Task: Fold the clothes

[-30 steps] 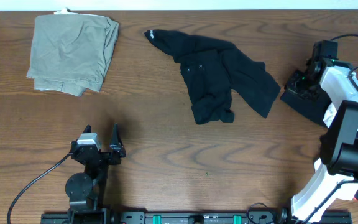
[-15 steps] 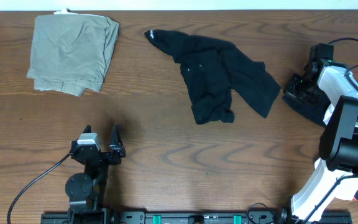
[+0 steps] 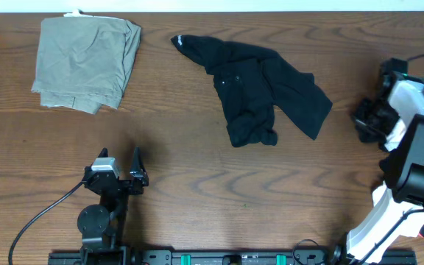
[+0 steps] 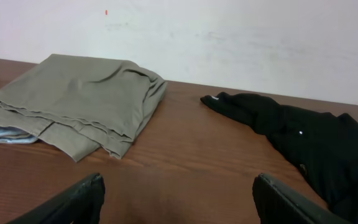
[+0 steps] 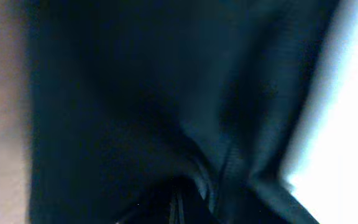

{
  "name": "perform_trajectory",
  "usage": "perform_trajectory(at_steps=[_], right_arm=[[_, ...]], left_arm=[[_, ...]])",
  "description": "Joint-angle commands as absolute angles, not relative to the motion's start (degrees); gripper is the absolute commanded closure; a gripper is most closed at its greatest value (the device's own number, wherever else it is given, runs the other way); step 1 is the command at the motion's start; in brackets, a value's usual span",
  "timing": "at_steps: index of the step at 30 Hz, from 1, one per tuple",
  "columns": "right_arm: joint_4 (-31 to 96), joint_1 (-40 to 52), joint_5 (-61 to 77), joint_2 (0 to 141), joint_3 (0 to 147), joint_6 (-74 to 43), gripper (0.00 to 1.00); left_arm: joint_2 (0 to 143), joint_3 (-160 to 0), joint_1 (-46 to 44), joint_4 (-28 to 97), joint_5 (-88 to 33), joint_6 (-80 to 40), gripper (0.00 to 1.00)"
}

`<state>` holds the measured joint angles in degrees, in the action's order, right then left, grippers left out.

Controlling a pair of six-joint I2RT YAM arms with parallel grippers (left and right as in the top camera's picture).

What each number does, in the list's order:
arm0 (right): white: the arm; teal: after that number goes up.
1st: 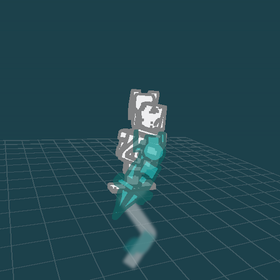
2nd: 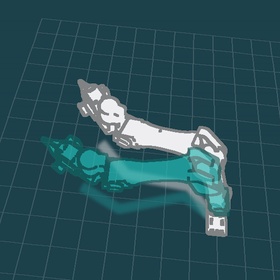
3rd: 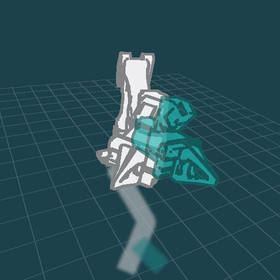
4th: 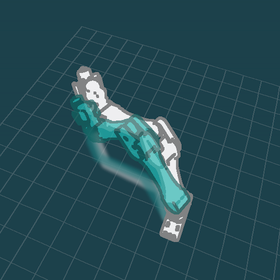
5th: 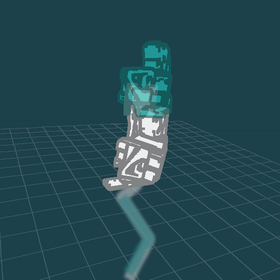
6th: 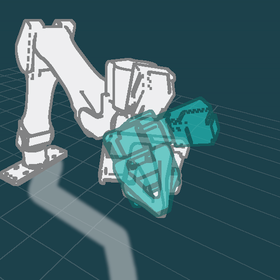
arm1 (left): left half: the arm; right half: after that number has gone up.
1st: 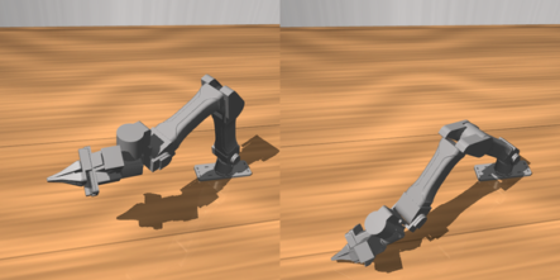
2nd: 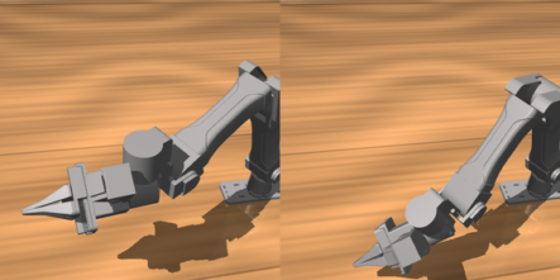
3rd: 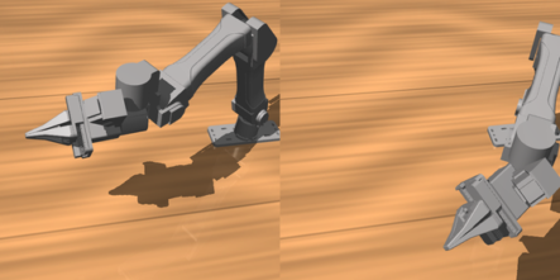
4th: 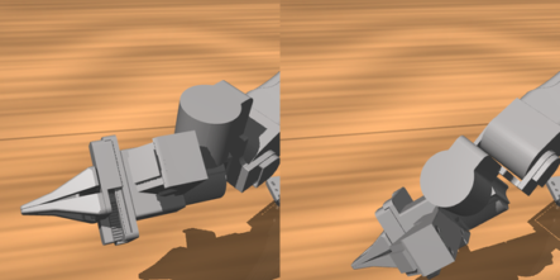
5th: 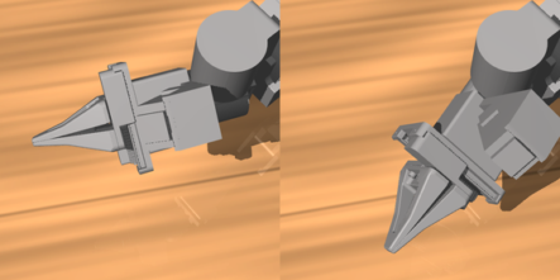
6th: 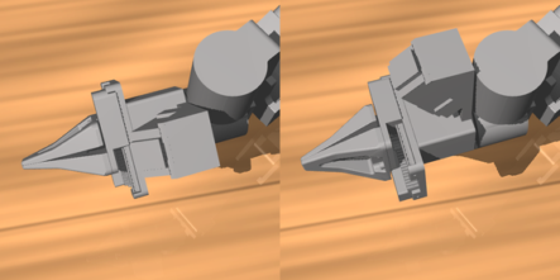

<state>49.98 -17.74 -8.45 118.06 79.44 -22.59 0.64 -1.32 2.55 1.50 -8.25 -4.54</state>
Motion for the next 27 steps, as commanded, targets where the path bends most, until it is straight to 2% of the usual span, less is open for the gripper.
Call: perform_trajectory(at_steps=[1,16,27], right_arm=[[51.35,-21.19,-12.71,119.17,78.59,-24.14,0.99],[54.81,-27.83,-28.18,119.17,78.74,-24.95,0.99],[54.19,-33.85,-30.06,119.17,79.7,-26.11,0.98]], left_arm=[[0.6,-0.27,2.76,3.38,-9.43,-5.04,0.22],[0.6,-0.27,2.76,3.38,-9.43,-5.04,0.22],[0.6,-0.27,2.76,3.38,-9.43,-5.04,0.22]])
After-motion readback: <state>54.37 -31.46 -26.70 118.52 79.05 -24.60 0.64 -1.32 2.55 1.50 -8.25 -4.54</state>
